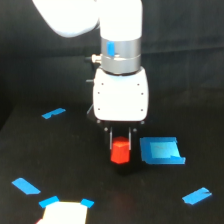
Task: Pick up the red object from the table
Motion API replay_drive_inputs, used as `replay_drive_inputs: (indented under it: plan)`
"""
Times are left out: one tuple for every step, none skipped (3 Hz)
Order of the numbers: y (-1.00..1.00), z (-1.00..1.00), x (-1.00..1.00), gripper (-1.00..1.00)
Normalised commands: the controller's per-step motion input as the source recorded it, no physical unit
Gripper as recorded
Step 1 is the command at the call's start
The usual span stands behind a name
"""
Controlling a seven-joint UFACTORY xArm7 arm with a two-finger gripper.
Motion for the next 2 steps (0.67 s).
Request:
replay_drive_inputs:
  plan:
    - [-0.23, 1.00, 0.32, -0.44]
    - [0.00, 1.00, -0.13, -1.00]
